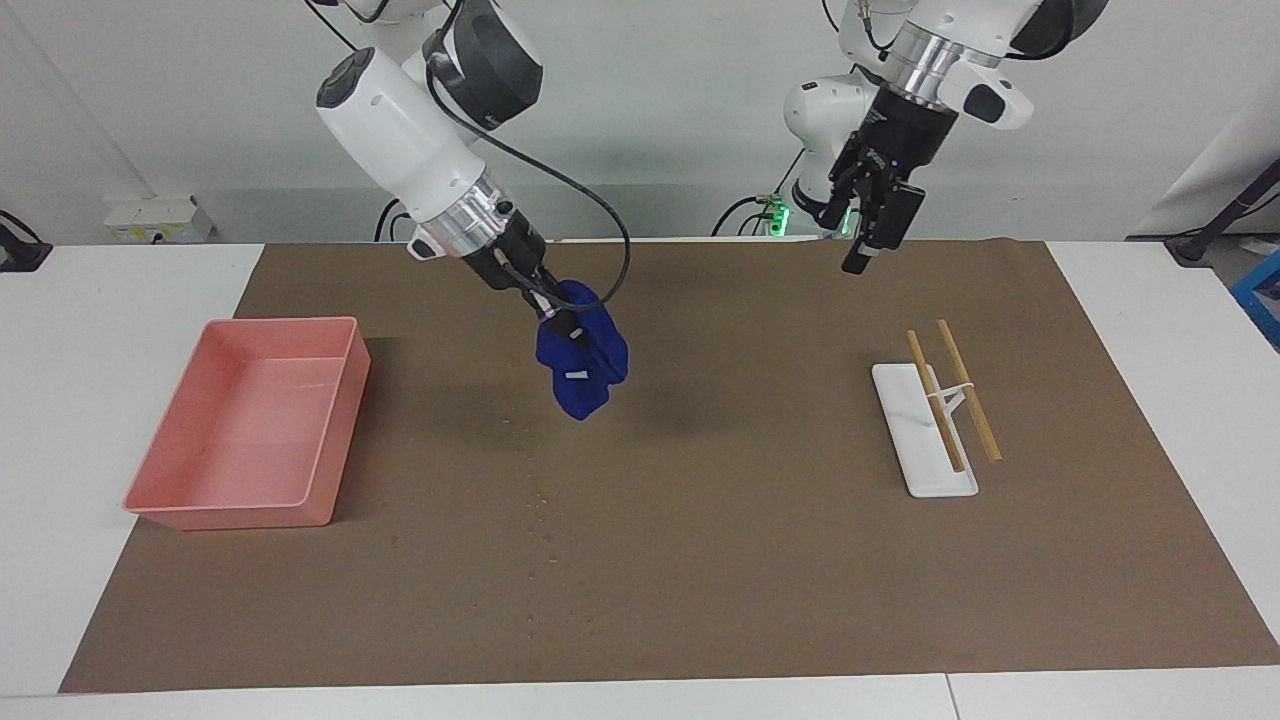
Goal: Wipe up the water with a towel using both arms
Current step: 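Carry the cloth with the right gripper while the left gripper withdraws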
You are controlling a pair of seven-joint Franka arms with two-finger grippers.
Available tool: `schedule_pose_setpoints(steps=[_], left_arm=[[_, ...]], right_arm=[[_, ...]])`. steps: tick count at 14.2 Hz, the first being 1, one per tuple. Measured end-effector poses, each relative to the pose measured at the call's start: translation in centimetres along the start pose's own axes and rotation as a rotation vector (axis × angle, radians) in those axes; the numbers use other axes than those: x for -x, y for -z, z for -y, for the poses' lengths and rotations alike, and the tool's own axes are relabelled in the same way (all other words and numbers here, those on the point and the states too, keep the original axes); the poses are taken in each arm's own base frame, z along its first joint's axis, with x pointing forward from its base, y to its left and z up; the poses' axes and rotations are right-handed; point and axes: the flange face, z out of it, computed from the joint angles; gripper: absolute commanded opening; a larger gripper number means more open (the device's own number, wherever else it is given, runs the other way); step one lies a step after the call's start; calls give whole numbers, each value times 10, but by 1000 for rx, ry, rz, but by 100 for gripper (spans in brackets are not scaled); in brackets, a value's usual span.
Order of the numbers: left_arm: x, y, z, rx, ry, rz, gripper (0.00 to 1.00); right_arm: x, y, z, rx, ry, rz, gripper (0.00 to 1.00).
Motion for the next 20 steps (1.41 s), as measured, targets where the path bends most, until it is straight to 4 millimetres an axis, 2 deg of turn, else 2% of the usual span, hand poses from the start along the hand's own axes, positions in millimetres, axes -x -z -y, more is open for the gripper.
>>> schedule_pose_setpoints(steps=[5,7,10,12,15,17,20], left_arm=[[-85,-2,17,-68,-281,-61,100],[-122,-1,29,-89,-389,-74,100],[-160,-5,48,-126,-566,-68,100],[-182,-15,60,-170,-735,-58,100],[-218,-22,73,-253,-956,-75,100],[-229,-24,77,-299,-1059,-90,100],[-235,-33,76,-316,-1106,-95,100]], right_arm=[[-59,-78,36,-76,159,-116,0],[-81,-108,44,-111,229,-149,0],[-114,-129,49,-129,385,-195,0],[-135,-148,40,-119,470,-225,0],[-152,-183,14,-59,509,-225,0],[-159,-201,-6,-12,497,-211,0],[-166,-221,-30,42,478,-195,0]])
